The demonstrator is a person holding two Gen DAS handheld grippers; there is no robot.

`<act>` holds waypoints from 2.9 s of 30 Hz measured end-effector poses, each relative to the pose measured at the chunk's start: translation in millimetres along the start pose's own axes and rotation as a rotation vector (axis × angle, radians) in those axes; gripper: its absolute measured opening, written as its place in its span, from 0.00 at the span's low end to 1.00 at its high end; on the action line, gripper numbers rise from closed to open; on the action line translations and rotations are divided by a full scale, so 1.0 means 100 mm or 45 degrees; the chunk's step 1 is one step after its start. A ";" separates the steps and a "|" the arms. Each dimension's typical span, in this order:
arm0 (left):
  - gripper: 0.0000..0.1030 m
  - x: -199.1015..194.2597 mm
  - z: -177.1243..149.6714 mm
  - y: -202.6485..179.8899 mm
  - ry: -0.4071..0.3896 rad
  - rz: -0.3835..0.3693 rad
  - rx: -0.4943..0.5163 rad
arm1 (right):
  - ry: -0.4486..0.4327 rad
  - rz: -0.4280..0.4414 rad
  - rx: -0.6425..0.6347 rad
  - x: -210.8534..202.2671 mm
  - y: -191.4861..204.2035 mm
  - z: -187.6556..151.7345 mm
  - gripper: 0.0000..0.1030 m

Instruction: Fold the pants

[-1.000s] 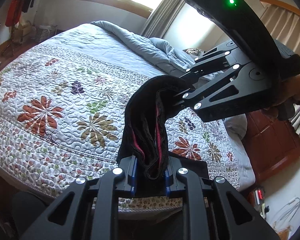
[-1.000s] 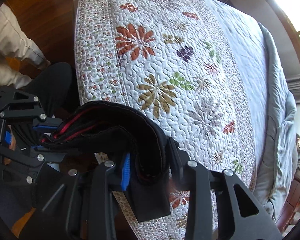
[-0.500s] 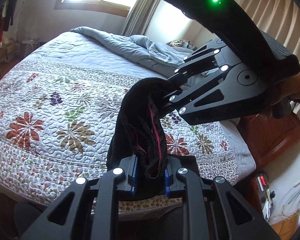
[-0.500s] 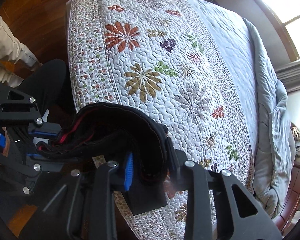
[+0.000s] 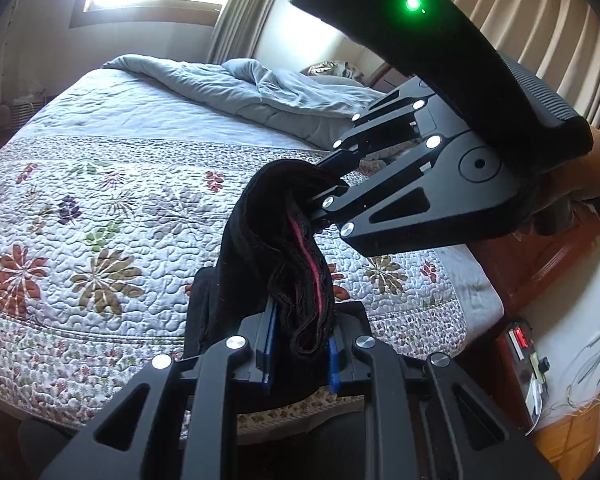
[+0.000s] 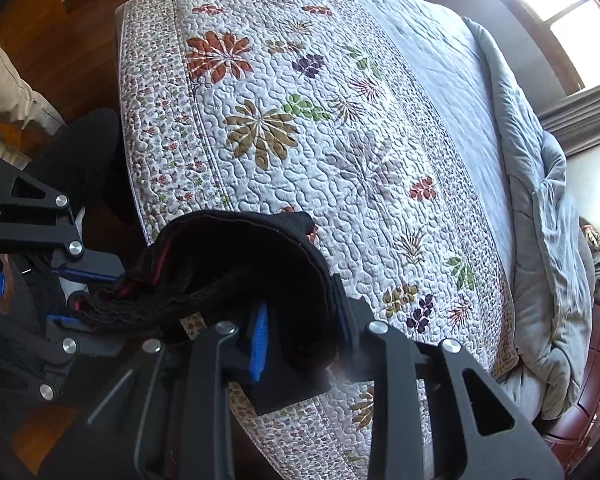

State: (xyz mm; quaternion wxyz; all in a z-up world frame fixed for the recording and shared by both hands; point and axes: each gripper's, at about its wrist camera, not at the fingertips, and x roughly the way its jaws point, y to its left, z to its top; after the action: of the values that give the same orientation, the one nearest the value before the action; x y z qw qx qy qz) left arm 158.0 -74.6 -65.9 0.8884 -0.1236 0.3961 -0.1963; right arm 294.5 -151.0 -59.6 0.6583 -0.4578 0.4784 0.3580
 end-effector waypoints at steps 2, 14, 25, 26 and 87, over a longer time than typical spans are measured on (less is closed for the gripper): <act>0.19 0.05 0.00 -0.03 0.008 -0.007 0.006 | 0.000 0.000 0.007 0.03 -0.03 -0.06 0.26; 0.19 0.34 0.02 -0.21 0.059 -0.034 0.037 | -0.003 -0.002 0.038 0.17 -0.18 -0.35 0.25; 0.19 0.59 -0.01 -0.36 0.098 -0.035 0.065 | -0.026 -0.043 0.011 0.30 -0.27 -0.62 0.23; 0.19 0.61 -0.01 -0.38 0.102 -0.036 0.069 | -0.027 -0.043 0.015 0.32 -0.28 -0.65 0.23; 0.19 2.60 -0.64 -1.19 0.448 -0.053 0.179 | 0.055 0.088 0.238 1.98 -0.71 -2.29 0.20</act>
State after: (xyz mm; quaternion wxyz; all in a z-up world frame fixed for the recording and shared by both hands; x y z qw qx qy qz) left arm 239.0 -300.9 -233.8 0.8076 -0.0330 0.5281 -0.2603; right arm 346.7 -384.1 -258.9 0.6750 -0.3853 0.5391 0.3244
